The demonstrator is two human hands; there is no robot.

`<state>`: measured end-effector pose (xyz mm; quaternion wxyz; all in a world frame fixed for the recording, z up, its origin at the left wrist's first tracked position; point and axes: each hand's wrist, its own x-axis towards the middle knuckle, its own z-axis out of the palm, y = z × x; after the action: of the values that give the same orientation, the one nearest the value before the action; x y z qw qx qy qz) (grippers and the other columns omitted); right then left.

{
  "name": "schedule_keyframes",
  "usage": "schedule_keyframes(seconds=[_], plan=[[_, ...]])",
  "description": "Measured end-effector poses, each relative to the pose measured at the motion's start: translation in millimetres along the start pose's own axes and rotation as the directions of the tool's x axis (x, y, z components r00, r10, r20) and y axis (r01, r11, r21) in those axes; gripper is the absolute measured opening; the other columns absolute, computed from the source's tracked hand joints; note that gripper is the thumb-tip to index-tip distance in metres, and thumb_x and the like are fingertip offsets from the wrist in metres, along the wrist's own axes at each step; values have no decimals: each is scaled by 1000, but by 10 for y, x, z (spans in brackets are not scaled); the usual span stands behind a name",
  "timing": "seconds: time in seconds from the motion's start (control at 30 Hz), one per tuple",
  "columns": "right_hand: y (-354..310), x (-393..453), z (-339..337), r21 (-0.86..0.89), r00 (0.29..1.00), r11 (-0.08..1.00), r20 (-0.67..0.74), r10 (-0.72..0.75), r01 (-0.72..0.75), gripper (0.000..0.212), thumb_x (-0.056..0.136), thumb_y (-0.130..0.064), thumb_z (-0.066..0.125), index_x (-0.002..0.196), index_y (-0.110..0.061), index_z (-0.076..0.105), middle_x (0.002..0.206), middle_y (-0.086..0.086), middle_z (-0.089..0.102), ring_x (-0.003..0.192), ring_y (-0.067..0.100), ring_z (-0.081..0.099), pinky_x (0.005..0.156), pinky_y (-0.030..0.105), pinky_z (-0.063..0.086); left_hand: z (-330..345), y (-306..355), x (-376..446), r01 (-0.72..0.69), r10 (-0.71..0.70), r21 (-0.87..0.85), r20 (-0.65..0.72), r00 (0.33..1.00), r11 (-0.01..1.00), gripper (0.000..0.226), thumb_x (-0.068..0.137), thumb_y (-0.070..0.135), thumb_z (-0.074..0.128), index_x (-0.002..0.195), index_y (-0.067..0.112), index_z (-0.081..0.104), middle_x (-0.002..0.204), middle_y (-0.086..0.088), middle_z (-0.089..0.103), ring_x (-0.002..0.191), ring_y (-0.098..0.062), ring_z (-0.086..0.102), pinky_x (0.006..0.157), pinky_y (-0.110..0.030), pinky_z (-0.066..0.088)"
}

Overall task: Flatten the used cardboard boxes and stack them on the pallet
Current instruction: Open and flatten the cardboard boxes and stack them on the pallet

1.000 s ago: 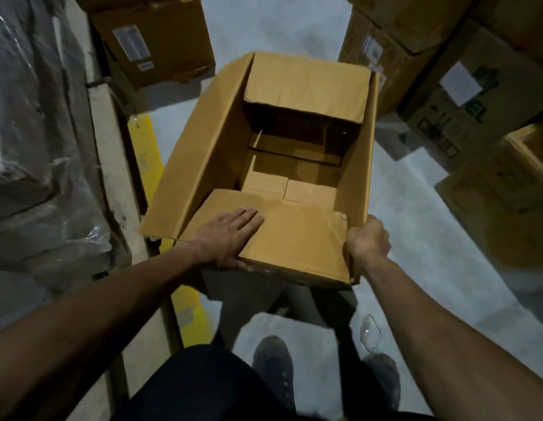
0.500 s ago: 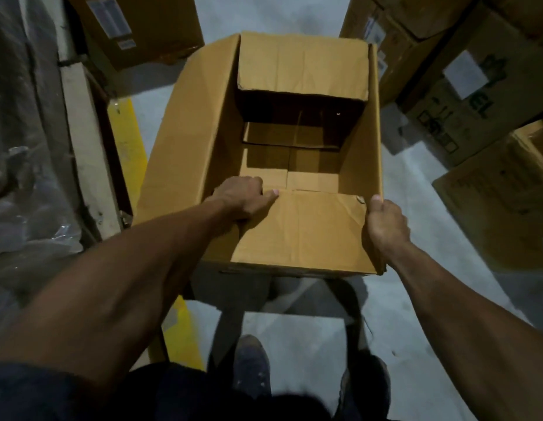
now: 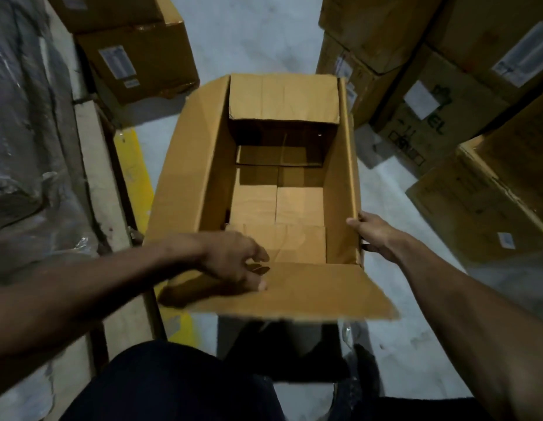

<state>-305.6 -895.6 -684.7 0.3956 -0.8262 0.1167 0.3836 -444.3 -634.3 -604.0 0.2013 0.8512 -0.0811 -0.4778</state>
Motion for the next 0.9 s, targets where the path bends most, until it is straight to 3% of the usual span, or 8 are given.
schedule_keyframes(seconds=[0.07,0.17,0.27,0.37,0.43,0.57,0.67,0.9], plan=[[-15,25,49,-35,1000,999,-25,-2,1,44,108,-31,43,147,-11,44,143,12,53,127,33,52,104,45,46,286,-76,272,32,-32,82,-6,999,996,78,87,61,64,148,20,37,146,0,46,131,-23,47,106,-41,43],[-26,88,140,-68,995,998,-97,7,-14,44,108,-31,41,147,-9,42,144,14,51,130,36,51,107,50,45,591,-182,591,160,-147,97,-128,981,982,89,79,63,71,146,19,32,138,-5,52,119,-25,53,94,-40,49],[45,128,271,-188,979,982,-200,-29,-9,42,108,-26,41,148,-15,36,141,14,51,125,38,53,104,54,47,683,-312,758,208,-162,129,-295,942,970,60,81,61,70,123,24,49,112,0,62,93,-17,57,75,-32,50],[134,78,426,-265,959,964,-279,-50,-27,45,106,-19,43,149,-22,28,134,13,53,113,36,57,91,50,49,648,-334,747,201,-139,167,-325,936,965,28,94,45,61,111,23,57,106,0,62,90,-15,55,78,-30,49],[186,26,513,-301,936,953,-345,-65,-45,40,106,-20,44,145,-20,33,132,15,55,113,38,58,93,51,48,684,-313,721,195,-97,266,-339,936,944,19,101,33,52,113,21,58,109,-4,63,90,-18,55,78,-31,45],[339,-162,652,-337,921,934,-388,-26,-116,39,103,-19,50,140,-17,39,130,17,58,115,40,58,96,51,47,923,-344,589,138,-44,394,-238,970,909,21,101,23,49,121,19,55,118,-7,64,103,-26,63,77,-34,42],[469,-372,758,-339,920,928,-393,10,-155,43,102,-18,53,143,-17,38,131,17,58,115,39,58,94,49,49,1091,-300,467,79,-33,398,-122,992,914,28,100,21,54,127,14,52,124,-9,61,108,-26,61,79,-32,41],[560,-664,813,-346,921,924,-389,18,-164,44,101,-16,54,143,-17,38,127,18,58,112,39,59,86,47,49,1201,-300,273,14,-12,338,-8,1000,941,57,99,57,45,131,10,48,123,-14,60,108,-31,59,86,-40,50]])
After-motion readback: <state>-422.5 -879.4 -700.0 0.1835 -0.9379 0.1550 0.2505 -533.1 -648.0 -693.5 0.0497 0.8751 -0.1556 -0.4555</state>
